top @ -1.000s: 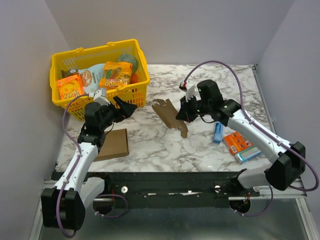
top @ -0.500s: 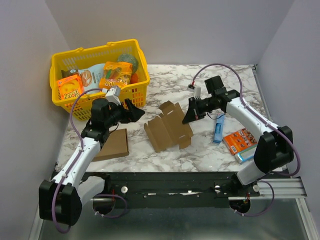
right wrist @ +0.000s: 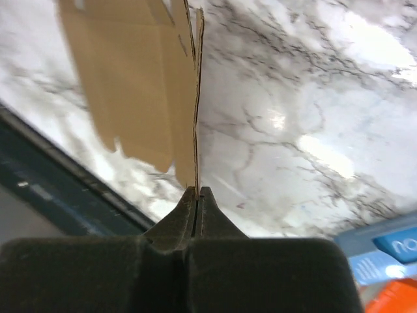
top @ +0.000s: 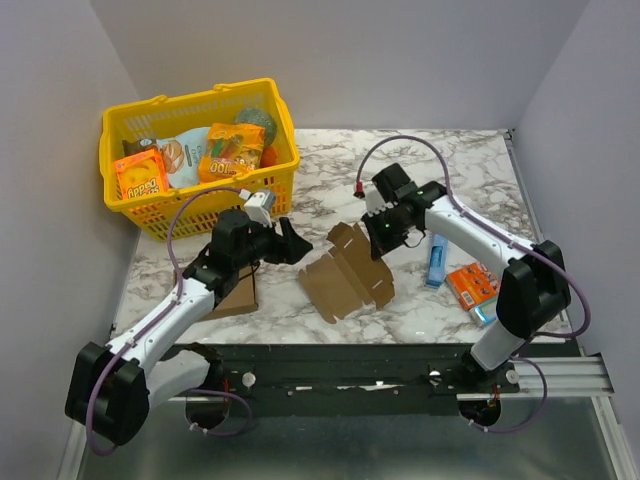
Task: Fold the paper box
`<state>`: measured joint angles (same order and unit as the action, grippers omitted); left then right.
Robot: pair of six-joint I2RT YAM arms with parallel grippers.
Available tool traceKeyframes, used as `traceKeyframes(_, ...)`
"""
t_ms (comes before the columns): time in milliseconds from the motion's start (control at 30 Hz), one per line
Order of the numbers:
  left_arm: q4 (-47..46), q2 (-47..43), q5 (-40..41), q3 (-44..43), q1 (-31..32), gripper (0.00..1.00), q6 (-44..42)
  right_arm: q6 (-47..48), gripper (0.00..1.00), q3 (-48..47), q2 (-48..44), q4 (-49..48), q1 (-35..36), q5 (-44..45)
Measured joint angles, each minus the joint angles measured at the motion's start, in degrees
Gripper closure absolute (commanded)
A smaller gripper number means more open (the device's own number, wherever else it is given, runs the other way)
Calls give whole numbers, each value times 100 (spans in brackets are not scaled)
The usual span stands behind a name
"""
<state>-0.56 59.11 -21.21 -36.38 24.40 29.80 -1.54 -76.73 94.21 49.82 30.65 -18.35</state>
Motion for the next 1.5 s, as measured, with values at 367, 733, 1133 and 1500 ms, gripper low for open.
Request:
traceKeyframes(367,-1300,973,415,743,868,42,70,212,99,170,457,-616,1078,2710)
traceKeyframes(733,-2347,1762,1126,837,1209,46,-221,417,99,476,673,-1294,1215,3353)
traceKeyframes(1133,-3067,2846,1353,647,1211,51,-356,459,99,636,673,-1589,1215,3373)
traceKeyframes(1500,-3329,3447,1569,363,1213,55,-494,461,99,643,673,-1611,1215,3351)
